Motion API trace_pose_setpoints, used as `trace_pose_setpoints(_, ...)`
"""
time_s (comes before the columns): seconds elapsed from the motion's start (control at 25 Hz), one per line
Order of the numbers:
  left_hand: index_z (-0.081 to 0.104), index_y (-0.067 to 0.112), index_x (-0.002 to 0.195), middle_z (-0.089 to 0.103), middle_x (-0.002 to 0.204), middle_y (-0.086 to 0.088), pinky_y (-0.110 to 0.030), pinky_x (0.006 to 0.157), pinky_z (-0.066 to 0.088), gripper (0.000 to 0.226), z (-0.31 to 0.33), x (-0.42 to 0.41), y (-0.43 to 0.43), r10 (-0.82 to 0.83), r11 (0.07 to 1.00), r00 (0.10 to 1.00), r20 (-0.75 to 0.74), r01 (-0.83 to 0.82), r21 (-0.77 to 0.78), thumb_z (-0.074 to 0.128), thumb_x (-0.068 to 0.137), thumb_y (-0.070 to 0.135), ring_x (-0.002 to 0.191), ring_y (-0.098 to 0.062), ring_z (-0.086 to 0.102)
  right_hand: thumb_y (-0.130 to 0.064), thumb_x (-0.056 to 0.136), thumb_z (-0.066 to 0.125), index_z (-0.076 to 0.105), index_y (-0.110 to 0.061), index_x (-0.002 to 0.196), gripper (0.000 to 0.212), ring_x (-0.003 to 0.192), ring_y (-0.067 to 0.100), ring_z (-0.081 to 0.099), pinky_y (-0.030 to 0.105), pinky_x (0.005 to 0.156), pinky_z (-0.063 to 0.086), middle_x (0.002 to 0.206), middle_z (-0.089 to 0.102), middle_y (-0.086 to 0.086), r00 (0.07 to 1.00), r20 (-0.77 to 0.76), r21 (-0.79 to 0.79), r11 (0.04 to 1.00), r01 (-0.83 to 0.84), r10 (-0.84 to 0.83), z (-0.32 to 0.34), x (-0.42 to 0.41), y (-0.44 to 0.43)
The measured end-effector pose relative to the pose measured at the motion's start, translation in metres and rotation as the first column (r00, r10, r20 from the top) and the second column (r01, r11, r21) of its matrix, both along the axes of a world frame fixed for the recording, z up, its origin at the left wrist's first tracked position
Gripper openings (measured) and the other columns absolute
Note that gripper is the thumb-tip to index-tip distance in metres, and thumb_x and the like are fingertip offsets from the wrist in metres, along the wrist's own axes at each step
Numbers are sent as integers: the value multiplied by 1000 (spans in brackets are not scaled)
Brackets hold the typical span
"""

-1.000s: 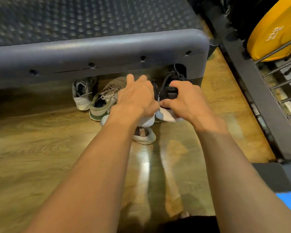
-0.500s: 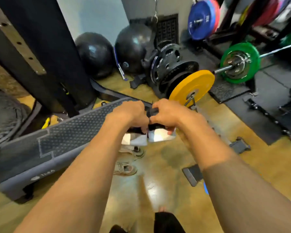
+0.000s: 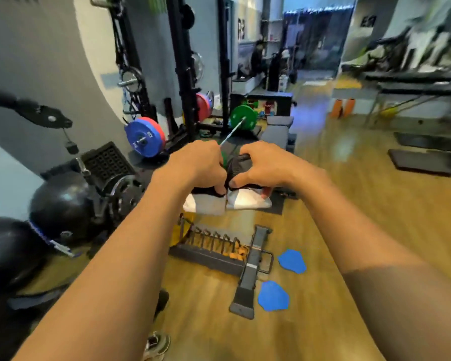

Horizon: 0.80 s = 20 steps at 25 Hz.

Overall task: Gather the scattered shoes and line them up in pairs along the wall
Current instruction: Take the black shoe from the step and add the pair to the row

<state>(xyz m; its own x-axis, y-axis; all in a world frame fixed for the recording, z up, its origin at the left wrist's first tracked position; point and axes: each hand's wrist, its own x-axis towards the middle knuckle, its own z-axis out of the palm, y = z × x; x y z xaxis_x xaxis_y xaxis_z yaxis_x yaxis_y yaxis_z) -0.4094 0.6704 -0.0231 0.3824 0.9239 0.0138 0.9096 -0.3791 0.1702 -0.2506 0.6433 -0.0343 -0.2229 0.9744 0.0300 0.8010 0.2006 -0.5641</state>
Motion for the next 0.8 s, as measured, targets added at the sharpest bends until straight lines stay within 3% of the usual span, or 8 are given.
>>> trace_pose_setpoints(0.08,62,18,82,56,71,-2,-37,61,48,36,13,60,-8,-111,993,993,29,110,49,84,59,35,75,-29,57,-31,75,79,49,-18,81,33,65,21,64,28,41,53,85,55,5,994,-25,47,993,111,-110,16,56,-25)
trace_pose_setpoints(0.28,62,15,85,56,71,-5,-40,63,53,29,27,250,-49,-383,915,923,41,373,154,79,68,31,77,-31,55,-30,77,77,53,-16,83,29,59,22,65,27,40,52,85,56,5,918,-58,141,907,397,-393,34,228,-113)
trace_pose_setpoints(0.44,66,14,90,61,81,-12,-41,65,54,27,17,398,-95,-541,838,839,57,531,126,77,69,28,80,-32,56,-34,77,76,57,-14,90,30,59,19,65,27,41,49,82,61,3,827,14,186,814,550,-562,31,350,-190)
trace_pose_setpoints(0.6,66,15,79,61,73,-10,-39,62,55,21,3,547,-153,-699,715,711,77,695,78,77,66,27,73,-31,58,-39,76,75,57,-16,94,34,77,22,61,39,64,53,88,63,2,695,91,183,698,692,-713,21,476,-264)
trace_pose_setpoints(0.8,58,18,59,57,58,-6,-29,49,42,22,-22,705,-194,-846,533,531,53,846,30,77,63,27,60,-26,55,-42,77,74,58,-19,92,31,79,20,58,35,63,48,85,62,-2,533,113,145,545,826,-838,-4,604,-323)
